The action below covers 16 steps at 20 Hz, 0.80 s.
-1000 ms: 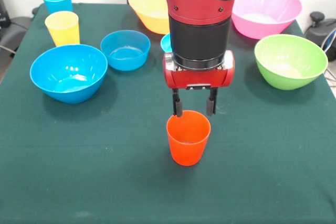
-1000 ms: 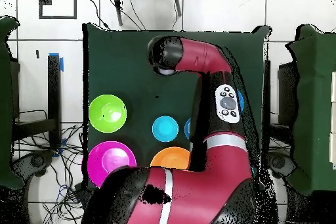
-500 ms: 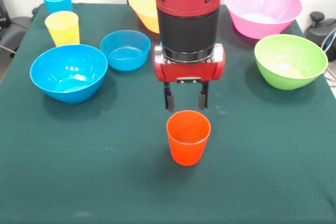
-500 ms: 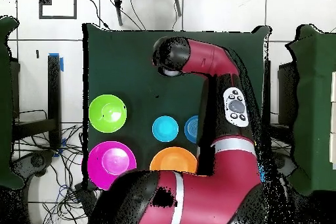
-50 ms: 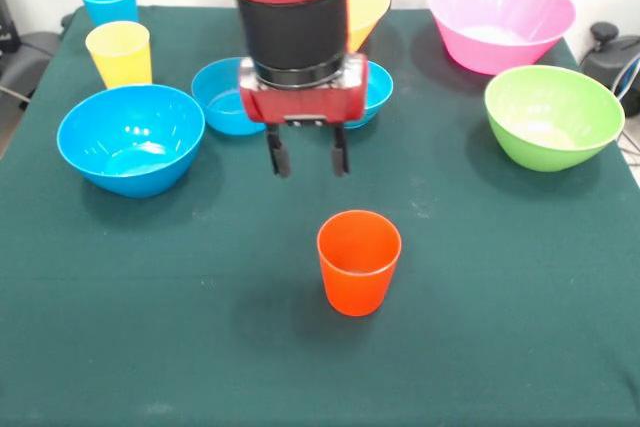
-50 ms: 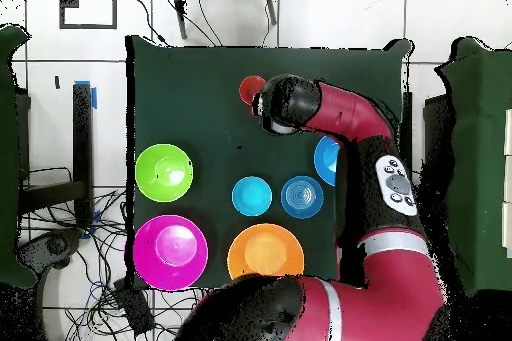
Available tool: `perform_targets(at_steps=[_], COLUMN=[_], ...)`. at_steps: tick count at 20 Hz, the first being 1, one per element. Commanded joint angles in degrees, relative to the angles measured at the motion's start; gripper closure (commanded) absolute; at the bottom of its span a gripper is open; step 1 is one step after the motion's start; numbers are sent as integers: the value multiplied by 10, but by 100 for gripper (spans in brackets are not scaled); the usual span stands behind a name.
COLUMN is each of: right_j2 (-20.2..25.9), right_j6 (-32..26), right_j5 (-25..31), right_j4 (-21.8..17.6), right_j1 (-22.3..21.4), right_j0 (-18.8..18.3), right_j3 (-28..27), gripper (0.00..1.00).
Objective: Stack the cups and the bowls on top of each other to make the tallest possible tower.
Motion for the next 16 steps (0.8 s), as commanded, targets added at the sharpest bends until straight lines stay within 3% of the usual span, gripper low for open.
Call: perform_targets(at_steps=[1,10,16], right_j2=[75,98,116], right_j6=[-104,-111,-112], right_j5=[-34,-32,-67], right_j4=[-56,-96,-140], right_j1=[2,25,39], right_j0=[-30,-56,-53], right_j3=[75,53,31], gripper=[0,0,0])
